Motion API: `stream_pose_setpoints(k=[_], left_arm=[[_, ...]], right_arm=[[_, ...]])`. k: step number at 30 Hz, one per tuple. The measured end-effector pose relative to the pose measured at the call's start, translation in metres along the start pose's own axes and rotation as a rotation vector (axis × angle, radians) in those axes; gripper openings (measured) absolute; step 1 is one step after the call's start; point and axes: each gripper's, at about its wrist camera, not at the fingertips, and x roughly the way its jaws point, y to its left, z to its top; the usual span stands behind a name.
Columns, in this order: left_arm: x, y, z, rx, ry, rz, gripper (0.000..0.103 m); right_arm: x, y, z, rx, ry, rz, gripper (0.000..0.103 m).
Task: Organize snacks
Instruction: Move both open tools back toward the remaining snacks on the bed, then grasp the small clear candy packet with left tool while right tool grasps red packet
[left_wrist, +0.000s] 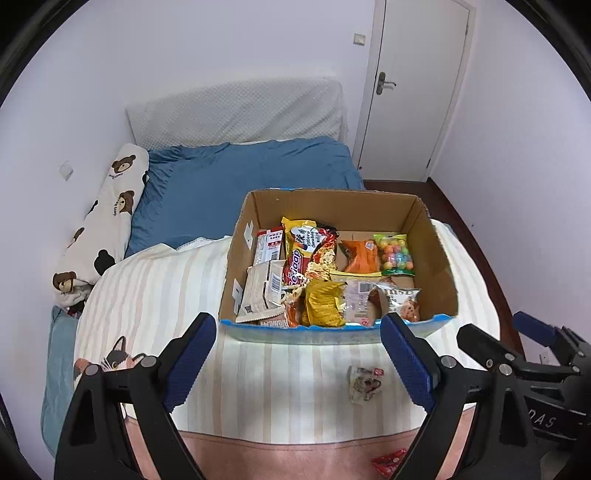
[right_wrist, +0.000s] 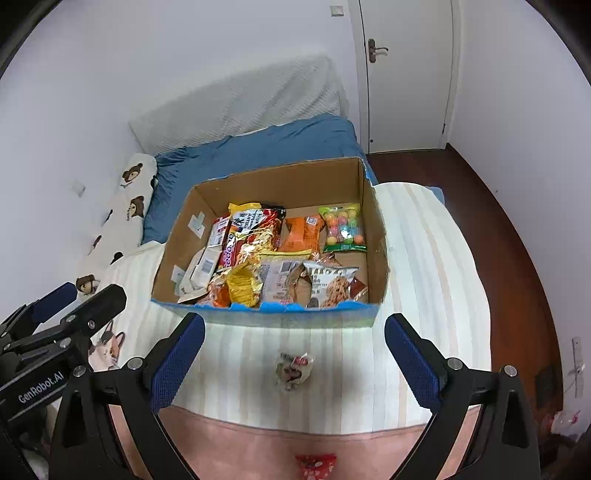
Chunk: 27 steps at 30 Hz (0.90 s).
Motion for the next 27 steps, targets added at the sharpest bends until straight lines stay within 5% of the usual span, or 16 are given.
stream_pose_setpoints(k=[7,14,20,25,27], left_arm=[[-0.005,0.009,-0.053,-0.027,0.064,-0.006,0.091],[0.049,0.017,-0.154,-0.024,0.324,0.03,0.091],[0.091,0.014,-0.205,-0.007,0.476,0.057,0.091],[0.111,0.005,-0.22,0.015,0.542,0.034,0.091],[0.116,0.0,-0.218,0.03,0.55,0.02,0.091]], right_arm=[[-0.003,-0.018,-0.057,0.076,0.081,0.061,0.1],[0.055,-0.055,-0.154,0.233,0.325,0.095,0.1],[0.118,-0.075,-0.217,0.361,0.486,0.133,0.096],[0.152,-0.076,-0.239,0.364,0.53,0.121,0.047],[0.151,-0.076,-0.24,0.353,0.512,0.125,0.043]])
